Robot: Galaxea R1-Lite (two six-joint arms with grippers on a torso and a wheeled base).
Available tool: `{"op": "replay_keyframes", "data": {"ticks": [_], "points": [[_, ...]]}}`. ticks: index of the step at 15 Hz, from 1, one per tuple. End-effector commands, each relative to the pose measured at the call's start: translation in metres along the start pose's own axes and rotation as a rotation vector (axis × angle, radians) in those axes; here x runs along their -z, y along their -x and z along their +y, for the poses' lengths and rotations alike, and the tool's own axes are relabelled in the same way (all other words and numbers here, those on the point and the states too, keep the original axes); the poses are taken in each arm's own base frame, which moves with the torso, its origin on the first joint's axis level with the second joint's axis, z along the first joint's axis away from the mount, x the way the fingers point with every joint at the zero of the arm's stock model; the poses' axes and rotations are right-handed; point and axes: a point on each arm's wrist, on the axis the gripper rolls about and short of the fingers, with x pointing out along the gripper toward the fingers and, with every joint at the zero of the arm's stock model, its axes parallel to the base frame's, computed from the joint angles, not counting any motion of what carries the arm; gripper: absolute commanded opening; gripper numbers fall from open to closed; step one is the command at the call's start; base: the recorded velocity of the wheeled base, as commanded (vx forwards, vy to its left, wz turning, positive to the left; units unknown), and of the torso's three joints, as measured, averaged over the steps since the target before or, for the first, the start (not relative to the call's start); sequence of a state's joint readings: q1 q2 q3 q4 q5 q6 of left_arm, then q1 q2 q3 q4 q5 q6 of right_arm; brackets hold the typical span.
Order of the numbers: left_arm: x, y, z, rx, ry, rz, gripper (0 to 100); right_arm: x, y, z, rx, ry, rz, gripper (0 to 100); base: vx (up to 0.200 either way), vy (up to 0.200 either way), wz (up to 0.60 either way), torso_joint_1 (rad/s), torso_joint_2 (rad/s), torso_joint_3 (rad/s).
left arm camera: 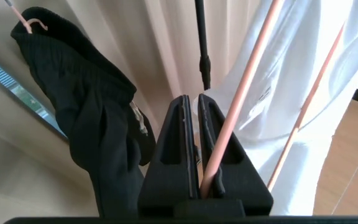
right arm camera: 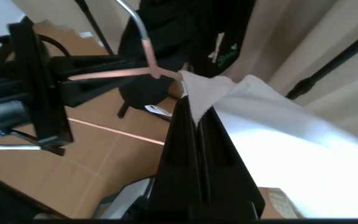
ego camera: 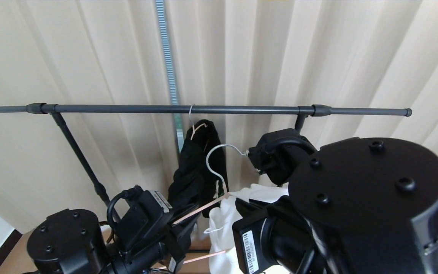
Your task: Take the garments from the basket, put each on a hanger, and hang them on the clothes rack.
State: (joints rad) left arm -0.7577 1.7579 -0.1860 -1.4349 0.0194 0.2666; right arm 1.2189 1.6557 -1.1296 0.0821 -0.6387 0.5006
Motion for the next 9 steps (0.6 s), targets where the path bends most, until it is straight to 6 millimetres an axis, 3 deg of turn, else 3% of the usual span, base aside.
{"op": "replay_keyframes", "data": {"ticks": [1,3,9], "points": [[0.000,0.000,-0.002,0.006,-0.001,0.001,0,0.001,-0.001,0.009,-0.033,-0.017,0.008,0,0.000,0.000,0.00,0.000,0.00,0.000],[0.000,0.000,-0.002,0.009,0.000,0.000,0,-0.003,0.001,0.011,-0.056,-0.053,0.006,0,0.000,0.000,0.00,0.000,0.00,0.000],[-0.007,0.001,0.001,-0.017,0.005,-0.074,0,-0.010,0.005,-0.008,-0.011,-0.021,-0.013,0,0.000,0.000,0.00,0.000,0.00,0.000]]}}
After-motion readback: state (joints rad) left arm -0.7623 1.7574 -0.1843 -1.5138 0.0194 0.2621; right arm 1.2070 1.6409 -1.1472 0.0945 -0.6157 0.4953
